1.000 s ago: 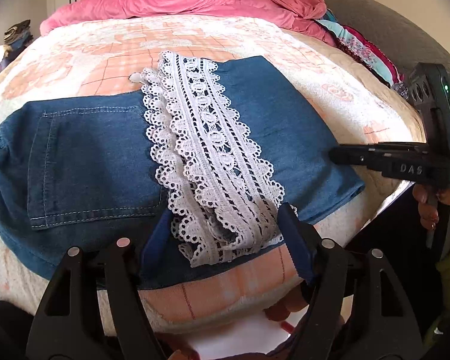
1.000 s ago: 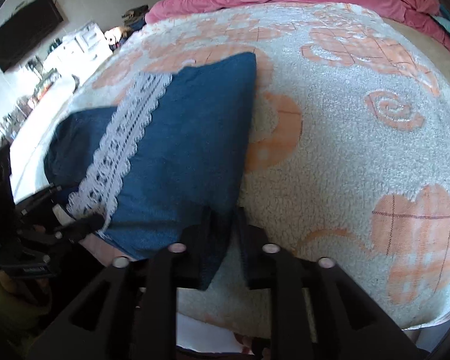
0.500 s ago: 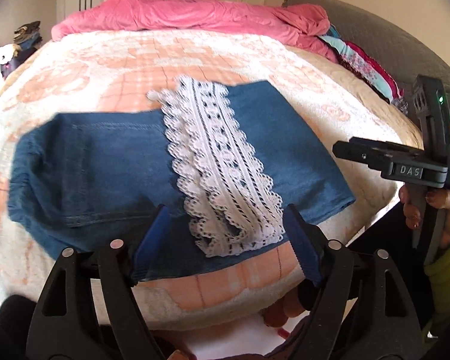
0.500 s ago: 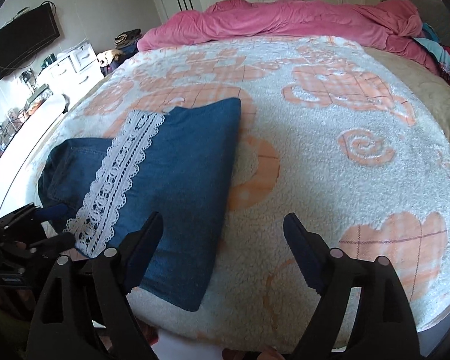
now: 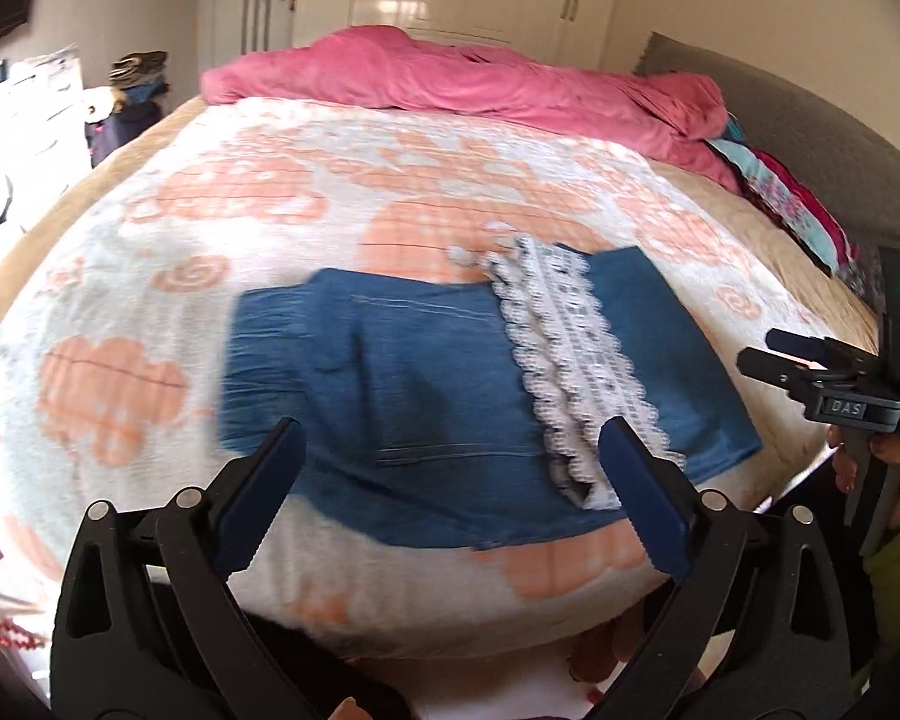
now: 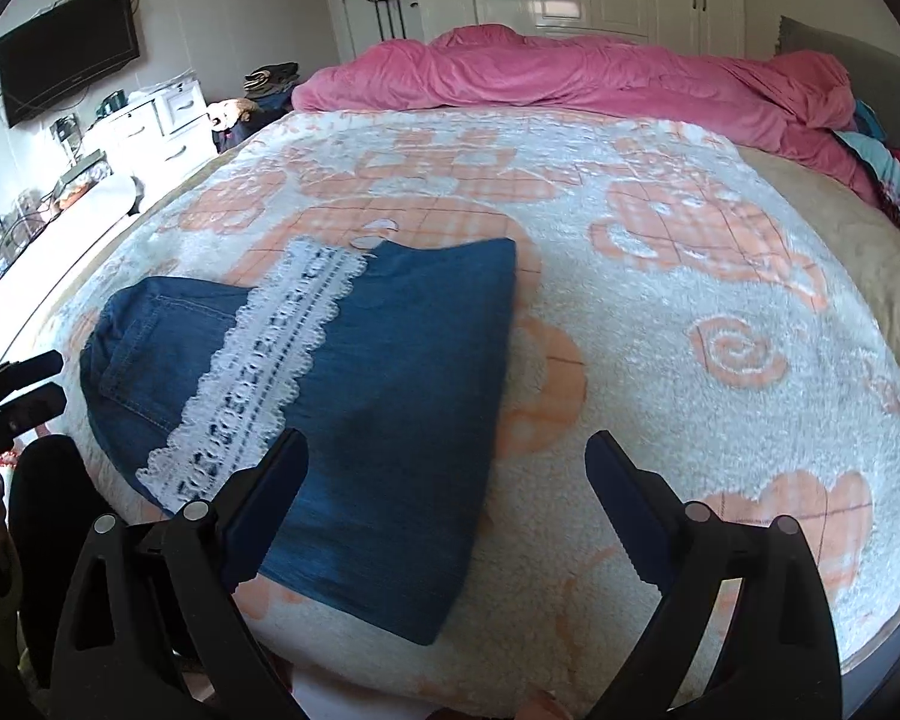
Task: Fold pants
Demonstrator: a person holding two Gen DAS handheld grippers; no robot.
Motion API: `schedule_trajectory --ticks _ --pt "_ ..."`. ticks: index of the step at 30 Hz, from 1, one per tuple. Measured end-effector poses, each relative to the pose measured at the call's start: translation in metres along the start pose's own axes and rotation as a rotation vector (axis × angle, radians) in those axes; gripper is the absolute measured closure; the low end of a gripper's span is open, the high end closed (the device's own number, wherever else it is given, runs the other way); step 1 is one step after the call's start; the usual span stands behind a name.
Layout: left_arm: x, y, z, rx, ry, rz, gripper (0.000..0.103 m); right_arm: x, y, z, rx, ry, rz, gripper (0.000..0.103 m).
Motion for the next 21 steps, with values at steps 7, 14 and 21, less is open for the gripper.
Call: schedule_trajectory --ticks 7,14,21 --pt "-0.007 0.046 0.010 0.046 -0.004 0.101 0.010 0.033 0.037 0.006 0.040 -0.041 0.090 0.010" --pt "-0.019 0.073 0.011 0.039 0.023 0.179 0.010 0.076 0.099 -0.011 0.187 -0.025 0.154 0.005" --pt "-0.028 0.077 -0.001 0.017 0.061 0.213 0.010 0.098 0.159 -0.052 0.298 0.072 0.226 0.005"
Point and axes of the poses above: each gripper's, at about its wrist camera, not at the fingertips, and z roughly against the way its jaws point, y to its left, x to its top, the point moved 4 cm from there along -z, roughly the way its jaws point, and after that the axes turned 3 degrees about -y, right-handed, at the moved point
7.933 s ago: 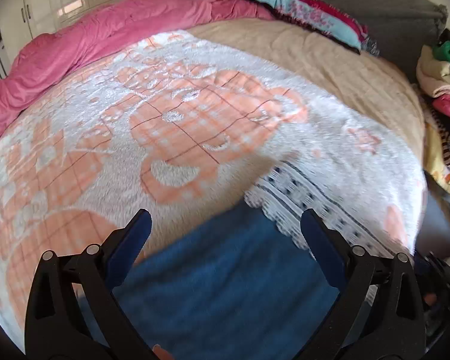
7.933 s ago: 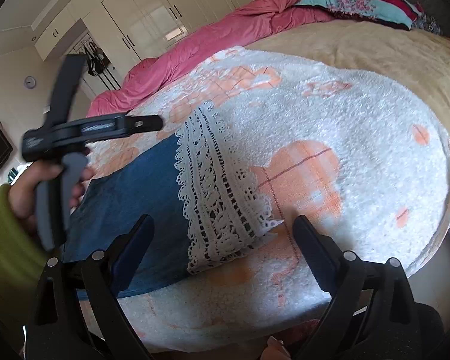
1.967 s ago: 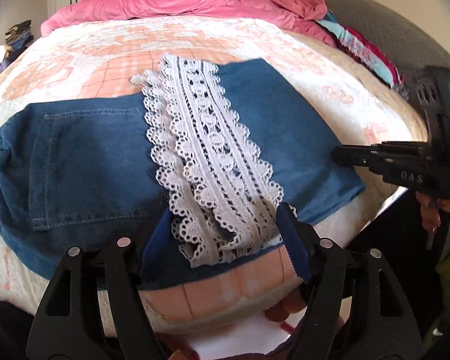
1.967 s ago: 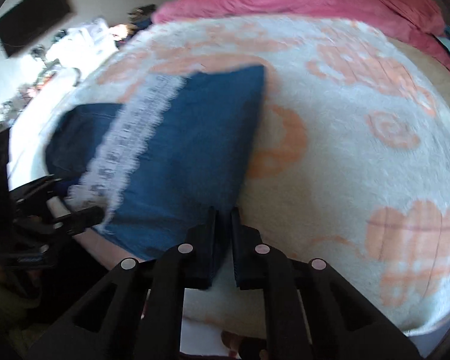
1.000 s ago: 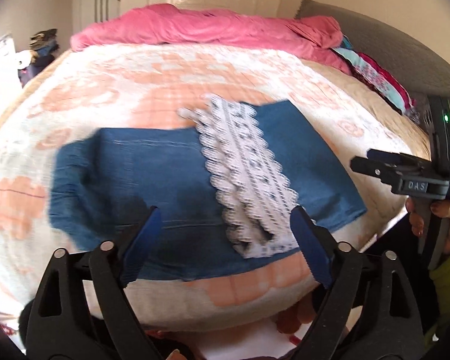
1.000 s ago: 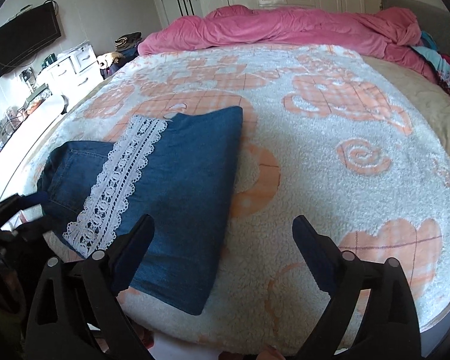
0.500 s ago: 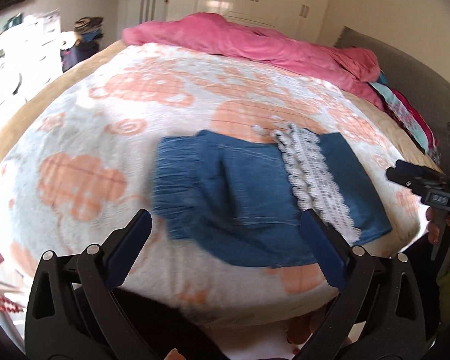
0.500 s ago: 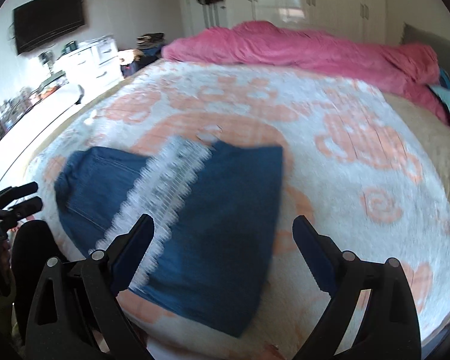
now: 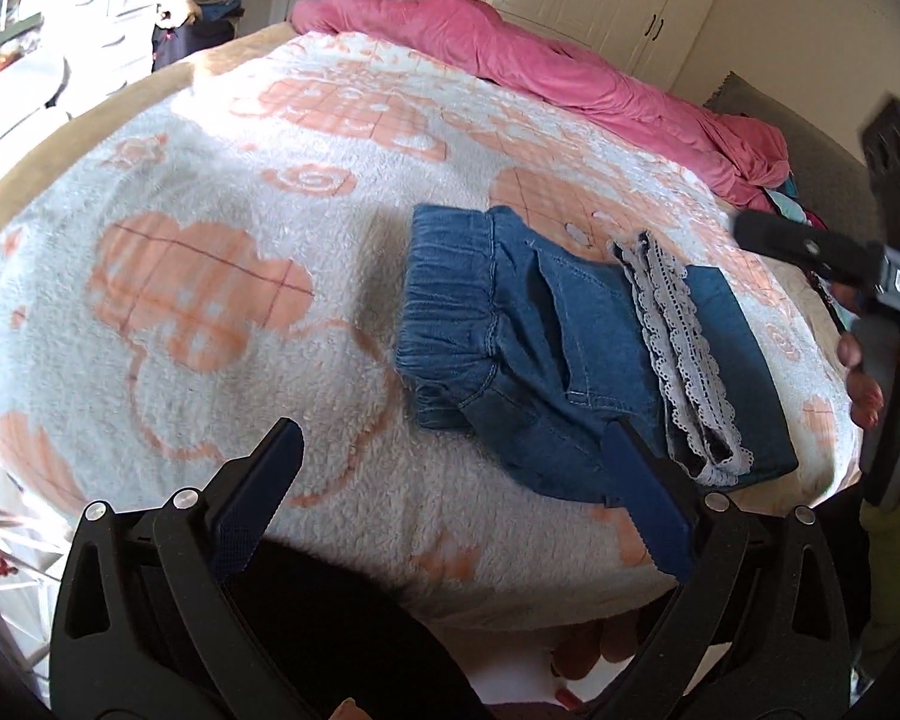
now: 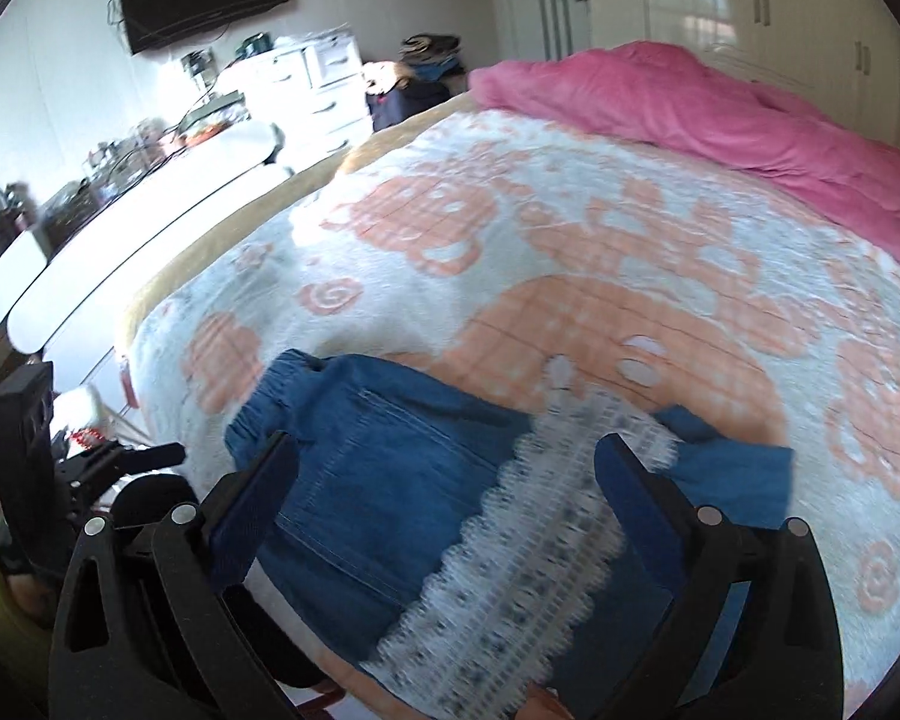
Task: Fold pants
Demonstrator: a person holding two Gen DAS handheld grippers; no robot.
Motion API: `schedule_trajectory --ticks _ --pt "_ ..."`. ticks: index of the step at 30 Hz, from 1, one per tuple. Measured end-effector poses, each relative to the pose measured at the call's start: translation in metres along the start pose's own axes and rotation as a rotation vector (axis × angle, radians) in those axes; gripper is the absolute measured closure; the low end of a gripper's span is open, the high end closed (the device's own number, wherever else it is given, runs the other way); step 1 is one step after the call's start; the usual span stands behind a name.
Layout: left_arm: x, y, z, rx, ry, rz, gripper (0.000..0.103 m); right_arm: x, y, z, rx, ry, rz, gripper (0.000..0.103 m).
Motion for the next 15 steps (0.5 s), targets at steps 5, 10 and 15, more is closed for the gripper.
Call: schedule_trajectory --ticks 5,10,15 --pt "0.000 -0.006 -0.012 -0.037 0.015 0.004 0.010 0.011 0.024 -0.048 0.051 0.115 0.054 0.005" --pt "-0.006 -0.010 -0.033 -0.077 0.084 0.025 0.025 0.020 0.032 -0.079 0.068 0.166 0.071 0.005" --pt "-0.007 -0.004 -0.038 -0.116 0.068 0.079 0.031 0.023 0.044 -0.103 0.128 0.230 0.088 0.005"
Point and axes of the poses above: each gripper's, at about its wrist camera, not at the fingertips, and z roughly against the way its jaws point, y to its left, x to its top, the point moved 4 cm from there along -z, roughly the way its jaws point, and after that the axes turned 3 degrees about -y, right-handed, at the moved point
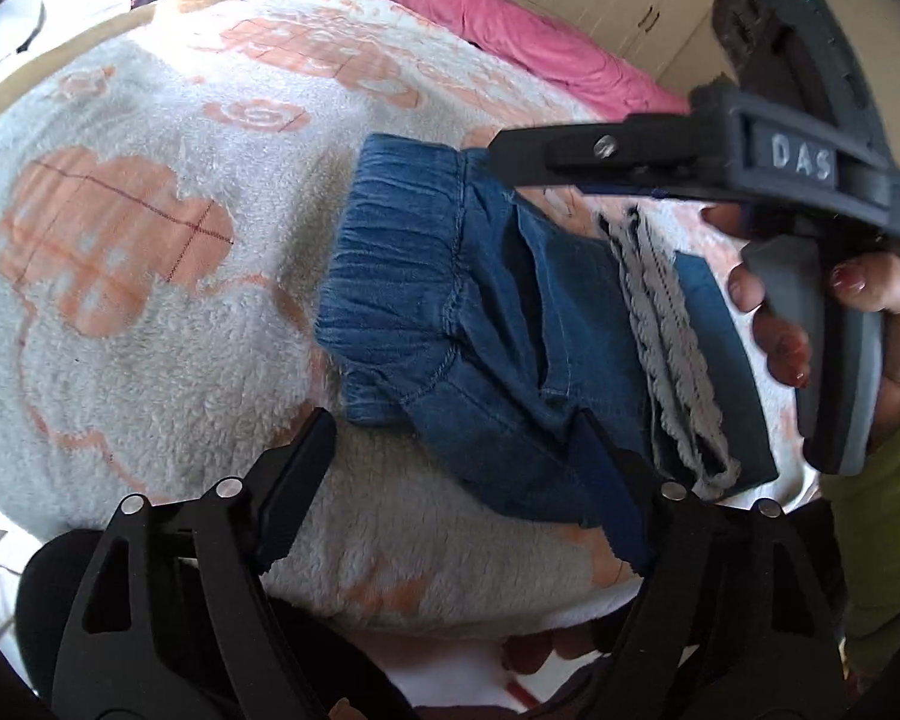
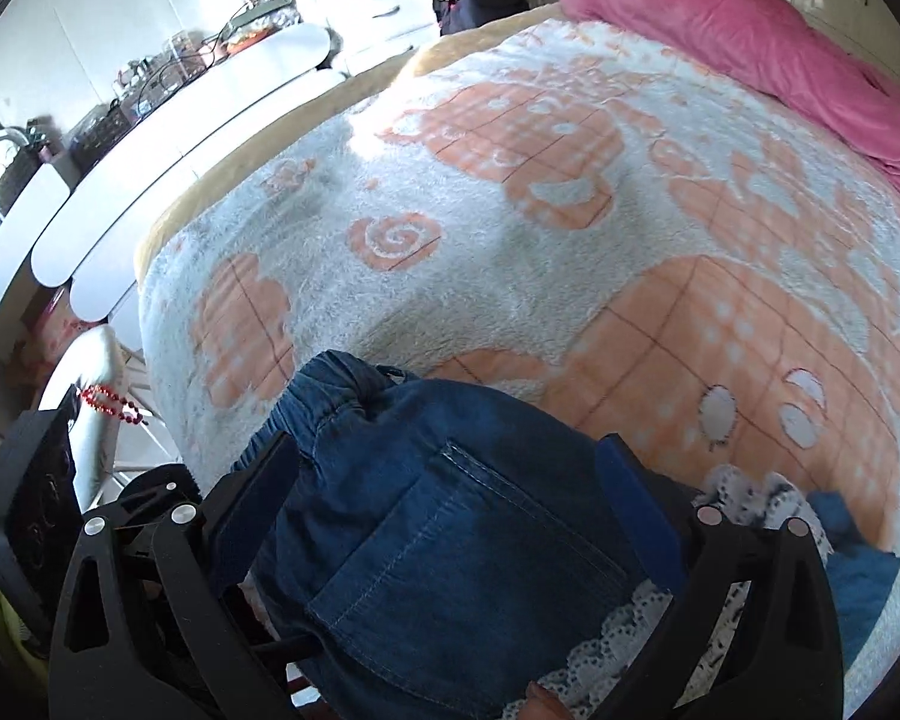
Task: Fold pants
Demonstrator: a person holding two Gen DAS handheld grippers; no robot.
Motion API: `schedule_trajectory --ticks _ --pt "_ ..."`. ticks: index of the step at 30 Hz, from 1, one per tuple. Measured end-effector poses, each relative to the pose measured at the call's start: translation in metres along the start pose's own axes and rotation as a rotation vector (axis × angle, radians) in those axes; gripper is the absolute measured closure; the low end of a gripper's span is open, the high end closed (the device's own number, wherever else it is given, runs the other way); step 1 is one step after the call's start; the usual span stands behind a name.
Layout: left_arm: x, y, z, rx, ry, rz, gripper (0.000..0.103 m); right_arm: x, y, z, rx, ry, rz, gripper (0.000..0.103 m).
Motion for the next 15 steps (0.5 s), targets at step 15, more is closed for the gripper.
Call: schedule_trajectory --ticks 15 --pt "-0.002 0.013 -0.004 -0.032 -0.010 0.025 0.026 -0.007 0.017 -0.066 0.063 0.119 0.055 0.006"
Point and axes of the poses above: each gripper's, at about its wrist camera, not at the fingertips, and z roughly against the way its jaws point, y to its left, x to its top, the point moved 4 cm from there along -z, roughly the way its jaws point, and after that the axes turned 3 degrees about -y, right-handed, at the moved point
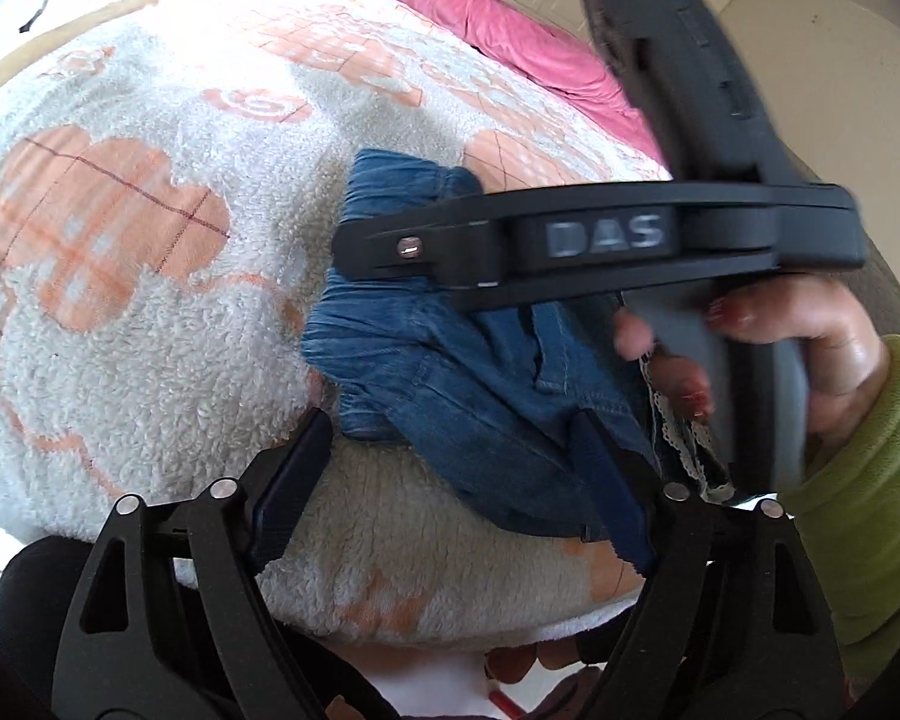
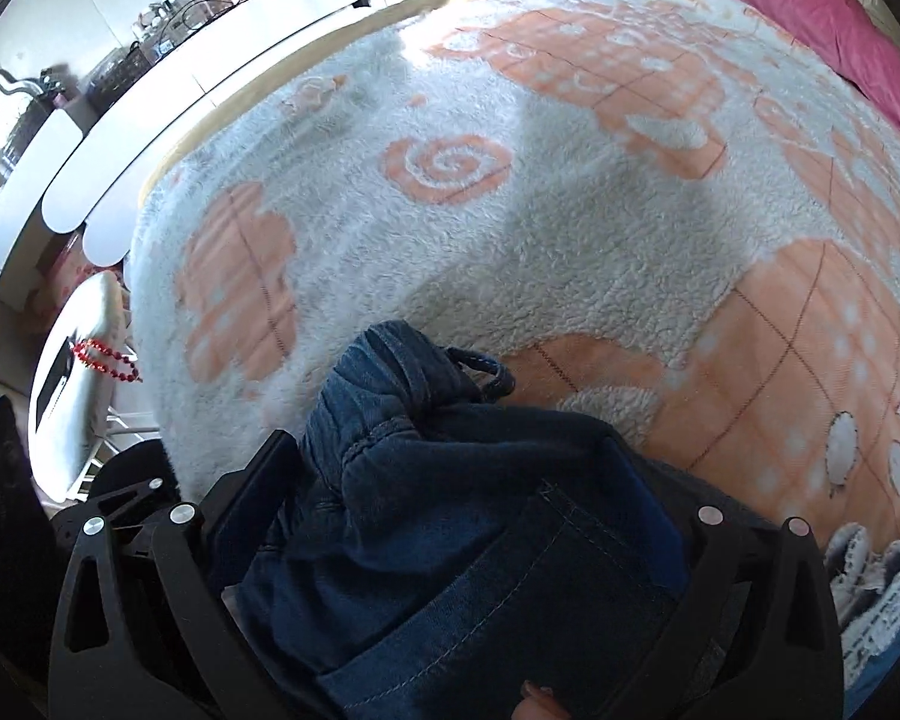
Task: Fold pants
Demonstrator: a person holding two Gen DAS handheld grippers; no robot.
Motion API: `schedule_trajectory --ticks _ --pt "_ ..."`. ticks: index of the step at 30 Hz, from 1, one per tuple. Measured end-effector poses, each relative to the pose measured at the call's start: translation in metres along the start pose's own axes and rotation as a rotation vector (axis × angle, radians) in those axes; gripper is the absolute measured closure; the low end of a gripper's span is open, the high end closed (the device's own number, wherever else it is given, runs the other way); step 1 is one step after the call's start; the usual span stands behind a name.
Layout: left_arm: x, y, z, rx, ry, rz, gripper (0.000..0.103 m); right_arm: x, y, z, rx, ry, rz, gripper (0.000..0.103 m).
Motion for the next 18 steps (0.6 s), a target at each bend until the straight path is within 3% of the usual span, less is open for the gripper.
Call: schedule_trajectory --ticks 2,3,4,10,15,18 --pt "0.002 -0.004 -0.005 0.001 -0.002 -0.008 0.023 -0.002 0.003 0.003 -0.012 -0.019 0.026 0.016" --pt "0.003 -0.005 -0.006 0.001 -0.004 -0.009 0.021 -0.002 0.004 0.008 0.001 -0.027 0.033 0.038" --pt "0.003 -0.006 -0.007 0.002 -0.008 -0.009 0.021 -0.002 0.008 0.013 0.040 -0.036 0.039 0.049" --pt "0.006 -0.013 -0.006 0.017 -0.005 -0.019 0.021 -0.008 0.010 0.038 0.041 -0.067 0.053 0.067" --pt "0.014 -0.027 -0.009 -0.015 0.002 -0.018 0.021 -0.012 -0.005 0.079 0.124 -0.158 -0.012 0.069" --pt "0.015 -0.051 -0.011 -0.027 0.008 -0.072 0.021 -0.019 -0.014 0.101 0.124 -0.192 -0.020 0.069"
Point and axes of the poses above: each gripper's, at about its wrist camera, not at the fingertips, and z roughly against the way its jaws point, y to its left, x to its top, the point moved 4 cm from there along -z, roughly the way its jaws point, and after that the axes turned 3 degrees about -y, right-handed, at the moved point
